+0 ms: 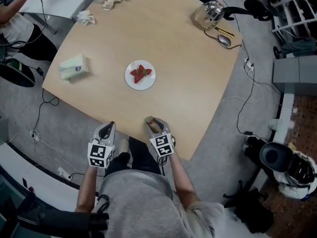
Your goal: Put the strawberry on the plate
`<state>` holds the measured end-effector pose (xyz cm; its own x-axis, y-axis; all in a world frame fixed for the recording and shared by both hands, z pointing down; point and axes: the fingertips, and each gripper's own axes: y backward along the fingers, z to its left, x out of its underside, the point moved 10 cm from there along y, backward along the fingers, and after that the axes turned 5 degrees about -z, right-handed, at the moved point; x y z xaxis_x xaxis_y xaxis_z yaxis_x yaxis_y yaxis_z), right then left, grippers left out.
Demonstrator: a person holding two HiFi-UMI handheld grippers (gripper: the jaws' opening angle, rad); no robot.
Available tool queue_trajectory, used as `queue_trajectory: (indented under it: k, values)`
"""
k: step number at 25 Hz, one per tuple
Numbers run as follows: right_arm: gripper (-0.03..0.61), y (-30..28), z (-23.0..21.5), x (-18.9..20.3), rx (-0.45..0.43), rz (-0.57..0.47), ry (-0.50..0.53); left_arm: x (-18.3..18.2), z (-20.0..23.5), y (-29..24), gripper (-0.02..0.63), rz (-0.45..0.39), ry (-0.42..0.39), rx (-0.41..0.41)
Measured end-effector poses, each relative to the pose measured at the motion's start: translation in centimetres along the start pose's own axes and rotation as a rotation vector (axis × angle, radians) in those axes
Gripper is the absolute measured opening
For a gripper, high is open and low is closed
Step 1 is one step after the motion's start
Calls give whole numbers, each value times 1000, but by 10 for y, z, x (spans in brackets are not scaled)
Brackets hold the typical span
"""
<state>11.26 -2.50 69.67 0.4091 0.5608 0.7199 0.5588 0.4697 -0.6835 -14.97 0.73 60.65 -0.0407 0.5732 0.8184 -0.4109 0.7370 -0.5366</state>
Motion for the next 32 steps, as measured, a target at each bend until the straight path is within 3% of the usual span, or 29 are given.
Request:
queue_trajectory:
  k: [11, 32]
  values:
    - [153, 6, -7, -9, 18, -32, 0, -8, -4, 1, 20, -20, -12, -4]
    - [153, 27, -15, -67, 29, -202, 64, -39, -7, 10, 20, -114, -21, -71]
